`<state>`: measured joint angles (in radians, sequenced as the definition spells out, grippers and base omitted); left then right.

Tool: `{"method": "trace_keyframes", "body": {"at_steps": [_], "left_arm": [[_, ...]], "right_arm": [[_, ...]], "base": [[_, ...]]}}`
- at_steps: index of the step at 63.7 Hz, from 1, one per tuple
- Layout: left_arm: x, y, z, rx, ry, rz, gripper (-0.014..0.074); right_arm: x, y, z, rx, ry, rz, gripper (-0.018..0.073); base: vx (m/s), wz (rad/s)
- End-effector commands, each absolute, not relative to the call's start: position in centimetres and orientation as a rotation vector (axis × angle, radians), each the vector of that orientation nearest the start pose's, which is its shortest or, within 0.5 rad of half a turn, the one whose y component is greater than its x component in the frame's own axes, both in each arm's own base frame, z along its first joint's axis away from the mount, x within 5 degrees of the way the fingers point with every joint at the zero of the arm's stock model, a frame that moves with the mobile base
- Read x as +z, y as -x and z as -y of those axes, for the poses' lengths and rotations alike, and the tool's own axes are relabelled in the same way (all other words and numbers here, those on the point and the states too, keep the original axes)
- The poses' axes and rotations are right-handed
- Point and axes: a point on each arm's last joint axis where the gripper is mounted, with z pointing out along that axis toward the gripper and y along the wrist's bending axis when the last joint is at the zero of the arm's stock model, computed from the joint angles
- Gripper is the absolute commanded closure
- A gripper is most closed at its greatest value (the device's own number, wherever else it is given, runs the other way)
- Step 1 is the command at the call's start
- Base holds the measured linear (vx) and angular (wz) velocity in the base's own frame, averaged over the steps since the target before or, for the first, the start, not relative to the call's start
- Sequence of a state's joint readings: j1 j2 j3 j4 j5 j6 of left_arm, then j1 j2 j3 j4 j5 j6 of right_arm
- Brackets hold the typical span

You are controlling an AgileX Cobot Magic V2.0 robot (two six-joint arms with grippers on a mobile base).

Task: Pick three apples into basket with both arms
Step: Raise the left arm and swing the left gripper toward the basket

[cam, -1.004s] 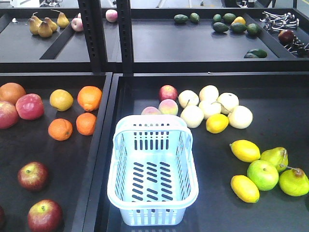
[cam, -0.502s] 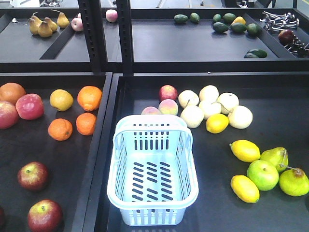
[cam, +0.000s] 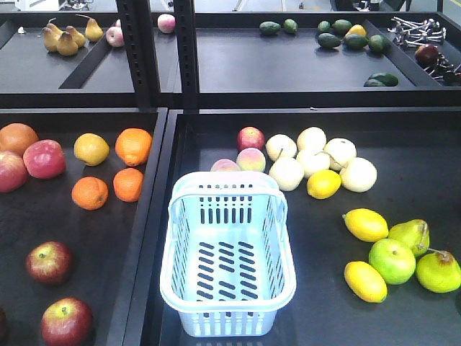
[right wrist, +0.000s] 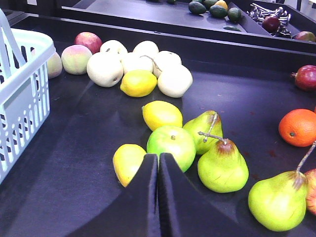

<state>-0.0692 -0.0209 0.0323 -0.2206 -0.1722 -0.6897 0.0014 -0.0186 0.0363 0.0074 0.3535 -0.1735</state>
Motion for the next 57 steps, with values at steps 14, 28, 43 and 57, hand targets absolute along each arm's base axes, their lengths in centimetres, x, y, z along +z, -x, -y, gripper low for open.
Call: {"method": "trace_keyframes", "body": {"at_steps": [14, 28, 43, 57], "left_arm": [[31.9, -2.4, 0.2, -0.731, 0.308, -0.951, 0.0603], [37.3, -3.3, 0.5, -0.645, 0.250, -0.998, 0.0603], [40.1, -8.1, 1.3, -0.546, 0.178, -1.145, 0.0600], [41.7, -12.3, 3.0, -0.498, 0.027, -1.249, 0.0596]], "right_arm": [[18.7, -5.3, 0.0, -0.135, 0.160, -1.740, 0.0568], [18.7, -5.3, 0.0, -0.135, 0.160, -1.740, 0.0568], [18.7, -5.3, 0.0, -0.135, 0.160, -1.740, 0.0568], [18.7, -5.3, 0.0, -0.135, 0.160, -1.740, 0.0568]], "base": [[0.00, 0.00], [0.00, 0.00], [0.00, 0.00], [0.00, 0.00]]}}
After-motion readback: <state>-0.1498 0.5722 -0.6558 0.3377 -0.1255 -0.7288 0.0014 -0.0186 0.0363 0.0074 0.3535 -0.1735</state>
